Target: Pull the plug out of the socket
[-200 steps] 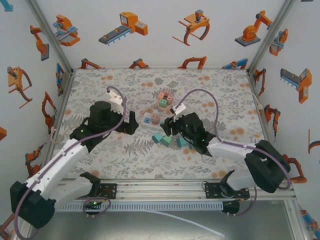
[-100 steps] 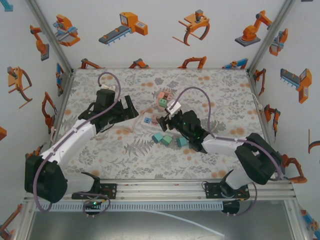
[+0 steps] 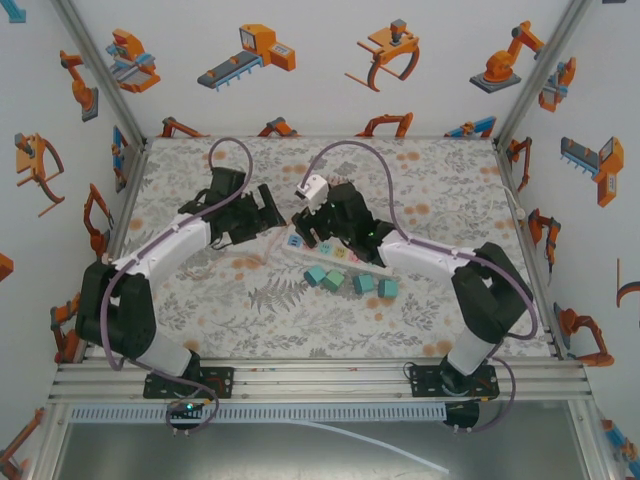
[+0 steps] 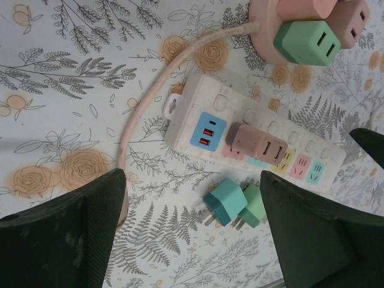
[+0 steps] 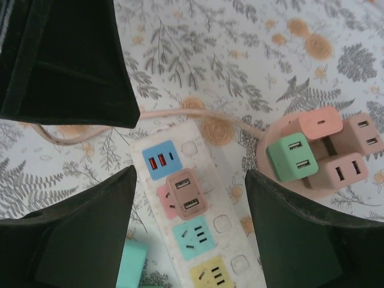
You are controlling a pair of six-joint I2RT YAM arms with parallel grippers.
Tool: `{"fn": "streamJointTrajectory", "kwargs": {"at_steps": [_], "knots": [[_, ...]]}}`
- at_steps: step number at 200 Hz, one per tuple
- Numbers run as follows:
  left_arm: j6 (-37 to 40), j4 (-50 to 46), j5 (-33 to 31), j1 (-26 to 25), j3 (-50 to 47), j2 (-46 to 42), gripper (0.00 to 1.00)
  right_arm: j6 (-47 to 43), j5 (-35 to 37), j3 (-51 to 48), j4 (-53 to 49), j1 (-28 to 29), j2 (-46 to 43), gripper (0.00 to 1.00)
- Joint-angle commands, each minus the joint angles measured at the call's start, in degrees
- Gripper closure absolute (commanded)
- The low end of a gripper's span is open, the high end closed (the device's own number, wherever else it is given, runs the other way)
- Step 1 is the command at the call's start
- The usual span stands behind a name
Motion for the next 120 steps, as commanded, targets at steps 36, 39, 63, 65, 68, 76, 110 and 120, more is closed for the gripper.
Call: {"fn": "streamJointTrajectory", "kwargs": {"at_steps": [36,39,63,65,68,76,110,120], "knots": [[-2.20,0.18,3.53,0.41,3.29,5.68,0.17,-5.42,-0.89,4.88,-9.74,-0.22,7.13,0.35],[-2.19,0.00,3.75,0.37,3.41,6.10,0.17,-5.53,-0.89,5.05,-9.63,-0.23,7.46,0.35],[-2.11,-0.80,4.18,0.30,4.03,8.61,0.21,-6.03,-1.12,5.72,-7.86,-0.22,9.77,0.40],[-2.11,-0.85,4.15,0.31,4.03,8.80,0.22,-6.15,-1.19,5.73,-7.67,-0.22,9.92,0.40],[-2.10,-0.83,4.18,0.28,4.13,9.13,0.22,-6.34,-1.29,5.75,-7.41,-0.22,10.15,0.41],[-2.10,-0.92,4.49,0.34,4.48,10.05,0.23,-6.58,-1.64,5.81,-6.81,-0.26,10.66,0.44],[-2.06,-1.57,7.38,0.04,6.70,14.55,0.29,-6.96,-2.70,5.81,-5.65,-0.23,11.91,0.52],[-1.89,-1.71,7.71,-0.23,7.42,15.63,0.32,-7.04,-2.74,5.68,-5.59,-0.24,11.99,0.53]]}}
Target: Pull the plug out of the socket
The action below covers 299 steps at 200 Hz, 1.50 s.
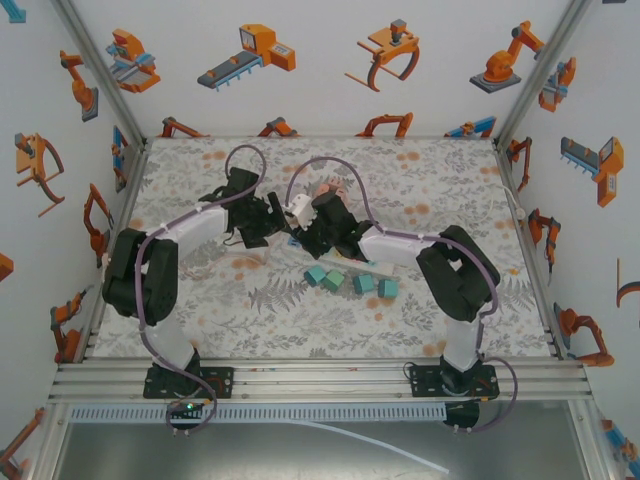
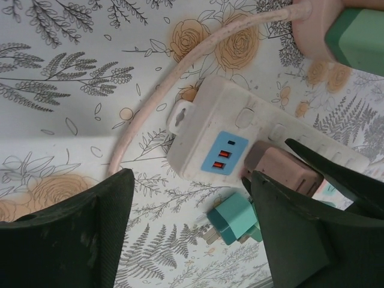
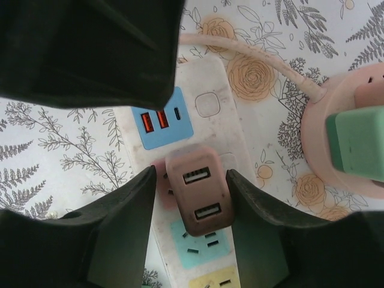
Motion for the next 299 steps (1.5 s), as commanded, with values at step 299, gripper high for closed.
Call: {"fn": "streamJointTrajectory", "kwargs": {"at_steps": [299], "knots": [[-0.34,-6.61,-12.39,-4.97,3.53,3.46,0.51,2.56,-4.85,-2.66,13.54,-2.50,-12.15,0.79]]}}
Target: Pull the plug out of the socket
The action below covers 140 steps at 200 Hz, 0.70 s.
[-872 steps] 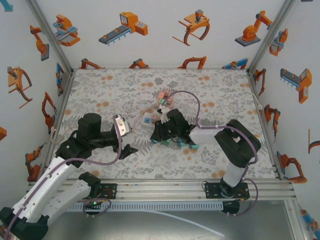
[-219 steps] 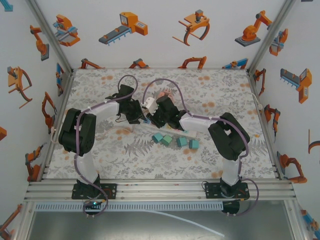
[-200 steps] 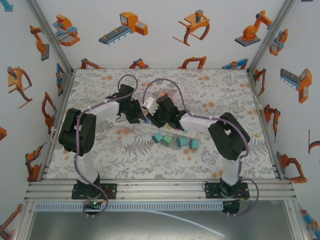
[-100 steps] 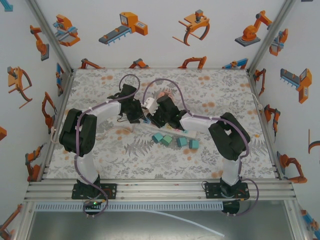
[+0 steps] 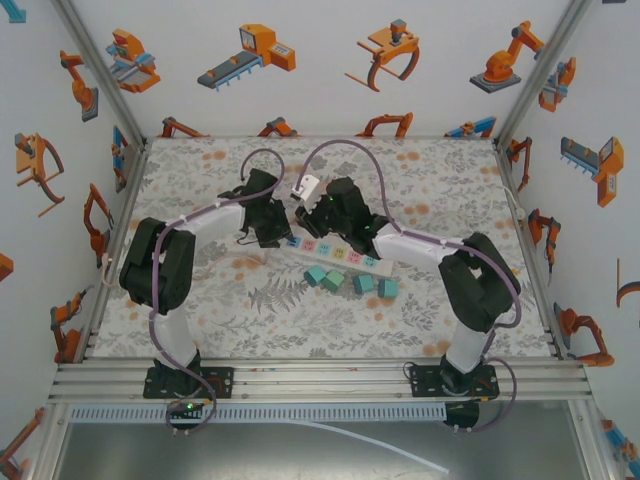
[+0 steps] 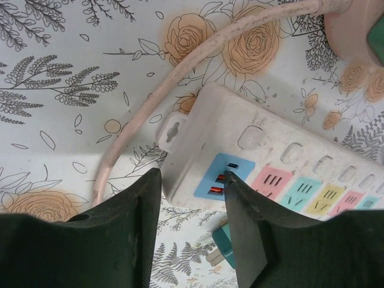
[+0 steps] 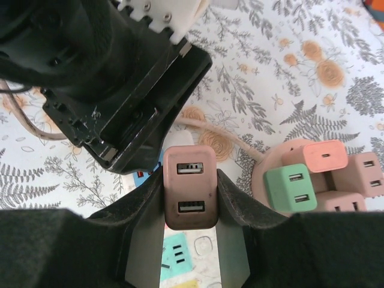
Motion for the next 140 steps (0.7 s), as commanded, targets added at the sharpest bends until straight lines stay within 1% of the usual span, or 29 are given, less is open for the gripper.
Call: {"fn": "streamJointTrajectory", "kwargs": {"at_steps": [1,24,36,59,77,102,112,124,140], "knots": [[0.10,-3.43,-5.11,-0.34,-0.84,-2.22,0.51,3.43,0.85,-0.53,3.31,-0.27,-4.35,0.79],[0.66,-3.63,-5.91,-0.32,0.12,-6.66,0.49,7.08,3.20,-1.20,3.24,-0.45,-7.58,0.79],[1.65,-3.31,-5.68,-0.34,0.48,-9.30,0.45,10.41,4.57,-1.59,3.18,-0.70,-9.45,0.79],[6.02,-2.30,-2.67,-0.31,0.67,-14.41,0.37,17.87,5.61,-3.03,3.08,-1.99,-12.89,0.79],[10.30,-2.30,0.14,-0.51,0.20,-18.83,0.33,25.39,5.43,-5.08,2.98,-3.86,-15.60,0.79],[16.77,-1.56,3.35,-0.95,-2.82,-26.84,0.32,36.83,2.15,-8.36,2.91,-7.53,-18.74,0.79],[19.79,-1.18,5.78,-1.01,-4.59,-30.72,0.31,40.64,-0.15,-9.44,2.68,-8.76,-19.50,0.80],[23.95,-0.26,10.03,-1.21,-6.87,-35.62,0.27,42.81,-3.11,-10.20,1.56,-9.57,-19.92,0.80],[30.53,0.31,15.76,-2.00,-10.05,-41.81,0.22,42.61,-6.70,-10.41,-0.90,-9.68,-19.77,0.80]]}}
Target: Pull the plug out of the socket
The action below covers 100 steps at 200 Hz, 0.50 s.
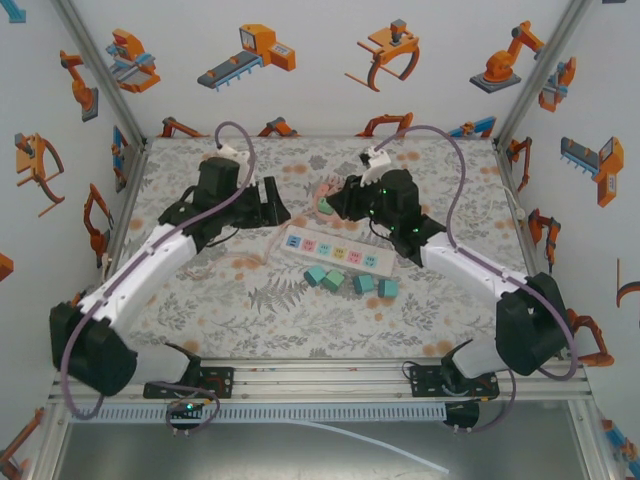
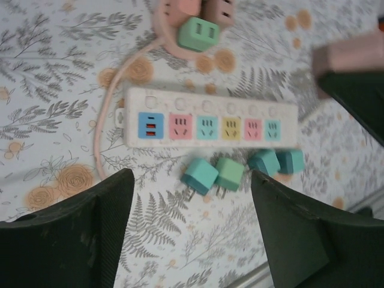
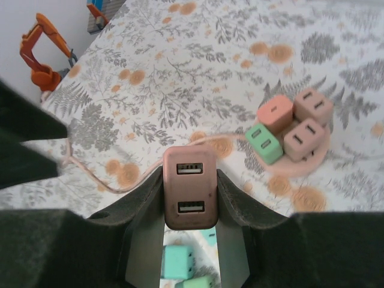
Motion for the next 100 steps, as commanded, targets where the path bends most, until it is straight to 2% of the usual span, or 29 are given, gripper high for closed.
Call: {"fn": "streamJointTrajectory", "kwargs": {"at_steps": [1,22,47,72,100], "knots": [[12.84,0.76,10.53,-1.24,-4.11,-8.02,0.21,7.35,-7.11,-0.84,-1.66,-0.04,-1.12,0.80],[23.39,-2.09,16.47,-3.21,-7.35,-15.22,0.14,7.54,-11.88,-1.02,-3.57,0.05,0.72,0.82],[32.65,-8.09,18.22,-4.90,-9.41,-21.22,0.08,6.83,-15.58,-0.05,-5.31,0.92,4.28,0.85],[40.27,-12.74,22.09,-5.50,-10.80,-24.74,0.00,2.64,-14.71,4.29,-11.78,4.03,9.04,0.86],[46.87,-14.21,27.98,-6.14,-13.16,-26.40,0.03,0.08,-10.81,10.32,-17.51,7.82,15.20,0.86]]}}
